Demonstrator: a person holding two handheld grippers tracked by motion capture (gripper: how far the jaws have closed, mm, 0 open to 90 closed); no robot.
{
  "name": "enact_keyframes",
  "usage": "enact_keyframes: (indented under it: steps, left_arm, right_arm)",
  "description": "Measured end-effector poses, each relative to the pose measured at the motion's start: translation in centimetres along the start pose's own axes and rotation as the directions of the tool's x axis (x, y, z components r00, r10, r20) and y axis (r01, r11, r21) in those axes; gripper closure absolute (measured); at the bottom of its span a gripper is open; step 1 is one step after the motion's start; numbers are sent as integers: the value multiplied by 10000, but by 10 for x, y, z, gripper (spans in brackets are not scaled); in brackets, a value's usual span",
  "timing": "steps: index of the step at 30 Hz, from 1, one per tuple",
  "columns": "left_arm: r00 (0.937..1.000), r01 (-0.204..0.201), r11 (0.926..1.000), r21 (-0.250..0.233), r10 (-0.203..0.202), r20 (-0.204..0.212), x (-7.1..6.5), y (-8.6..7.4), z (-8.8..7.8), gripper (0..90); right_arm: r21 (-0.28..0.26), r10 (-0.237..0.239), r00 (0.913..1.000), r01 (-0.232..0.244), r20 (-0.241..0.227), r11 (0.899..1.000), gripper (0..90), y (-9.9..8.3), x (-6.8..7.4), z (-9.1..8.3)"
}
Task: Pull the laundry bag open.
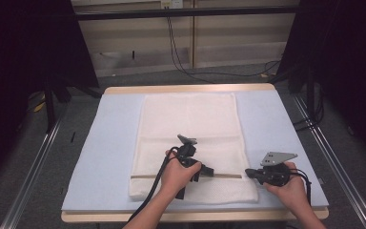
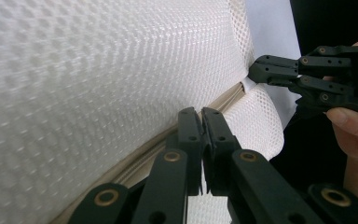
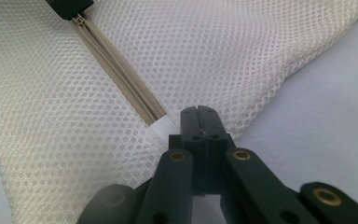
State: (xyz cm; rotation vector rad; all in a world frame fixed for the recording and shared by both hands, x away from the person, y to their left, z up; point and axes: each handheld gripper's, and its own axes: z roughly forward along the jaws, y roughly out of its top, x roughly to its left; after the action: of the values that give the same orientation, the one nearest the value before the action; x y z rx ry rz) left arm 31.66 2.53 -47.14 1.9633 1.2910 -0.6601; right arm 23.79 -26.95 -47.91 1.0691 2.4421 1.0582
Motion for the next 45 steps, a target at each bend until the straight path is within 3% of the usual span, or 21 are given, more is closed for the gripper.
enact_keyframes:
  steps: [21,34,43,45]
  left_arm:
    - [9989,415,9989,-207,-419,-218,21,-10,-34,875]
    - [9986,398,9982,-456,-414,-343,28,-16,-54,875]
    - [9970,695,9959,-579,-713,-290,32,-19,-67,875]
    - [9969,533,9965,-644,-569,-551,35,-20,-72,875]
  right_arm:
    - [-5,48,10000,-48,9,10000,900,0,0,0]
    - [-14,48,10000,-48,19,10000,900,0,0,0]
    - [12,85,10000,-85,-40,10000,900,0,0,1]
    - [12,93,10000,-93,-32,10000,900,1,0,1]
